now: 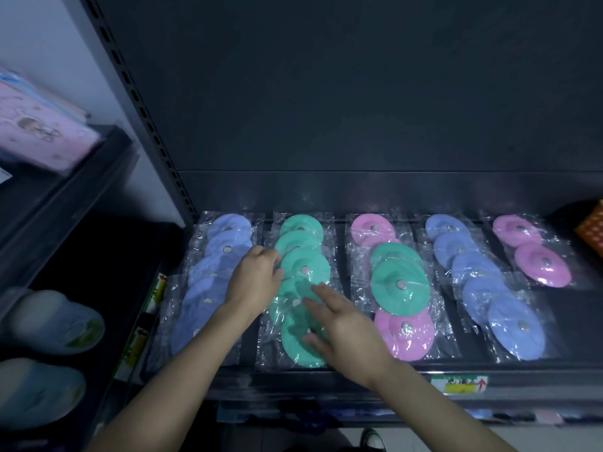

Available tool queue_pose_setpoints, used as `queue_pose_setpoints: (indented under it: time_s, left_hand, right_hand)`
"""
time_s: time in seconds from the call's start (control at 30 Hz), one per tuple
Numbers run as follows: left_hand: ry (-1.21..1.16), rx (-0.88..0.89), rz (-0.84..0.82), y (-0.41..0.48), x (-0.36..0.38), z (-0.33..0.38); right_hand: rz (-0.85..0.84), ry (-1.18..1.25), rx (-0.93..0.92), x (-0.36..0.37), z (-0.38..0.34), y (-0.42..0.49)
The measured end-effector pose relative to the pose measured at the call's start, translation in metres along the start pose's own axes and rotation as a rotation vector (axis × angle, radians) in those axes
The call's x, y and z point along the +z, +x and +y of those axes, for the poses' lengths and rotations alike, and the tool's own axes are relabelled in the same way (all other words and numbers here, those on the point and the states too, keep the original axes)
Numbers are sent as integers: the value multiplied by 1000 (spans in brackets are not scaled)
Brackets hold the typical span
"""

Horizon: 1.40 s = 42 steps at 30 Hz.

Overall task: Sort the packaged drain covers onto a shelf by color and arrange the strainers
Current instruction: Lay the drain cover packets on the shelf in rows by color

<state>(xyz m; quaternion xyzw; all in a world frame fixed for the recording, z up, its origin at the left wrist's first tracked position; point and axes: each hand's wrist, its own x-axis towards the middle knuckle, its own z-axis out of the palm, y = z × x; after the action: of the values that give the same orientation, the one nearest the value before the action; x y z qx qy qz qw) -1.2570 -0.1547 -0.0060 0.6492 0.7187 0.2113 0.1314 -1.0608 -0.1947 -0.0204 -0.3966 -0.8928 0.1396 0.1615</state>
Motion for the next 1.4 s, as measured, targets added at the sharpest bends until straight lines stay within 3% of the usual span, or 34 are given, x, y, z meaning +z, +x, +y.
queue_pose_setpoints:
  time_s: [0.1,0.17,0.27,0.37,0.5,0.6,0.8,1.0,1.1,1.27,1.4]
  left_hand:
    - [-221,-12,14,-3,6,27]
    - [-363,-33,-16,-4,15,49]
    - [-499,-111,-90,-3,29,79]
    - [-507,-134,-189,0,40,100]
    - [-547,-235,-277,6,51,115]
    - [-577,-338,-260,12,54,120]
    - [-542,-351,-175,14,55,127]
    - [-624,-406,-110,13,55,131]
    - [-624,-415,-92,11,57,133]
    - [-715,-418,3,7,56,140]
    - [-857,-370,-14,5,49,153]
  right_hand:
    - [304,130,59,-28,12,-7]
    - [400,106,138,-46,32,-14]
    - [429,40,406,-65,68,-25]
    - [425,138,670,-78,93,-33]
    - [376,472,969,-78,111,-29]
    - [347,671,1081,-77,123,-23]
    - [356,815,1049,-77,137,-17]
    - [345,435,738,-79,138,-19]
    - [422,385,629,-80,135,-19]
    - [511,607,552,-94,126,-17]
    - [513,987,560,-108,133,-21]
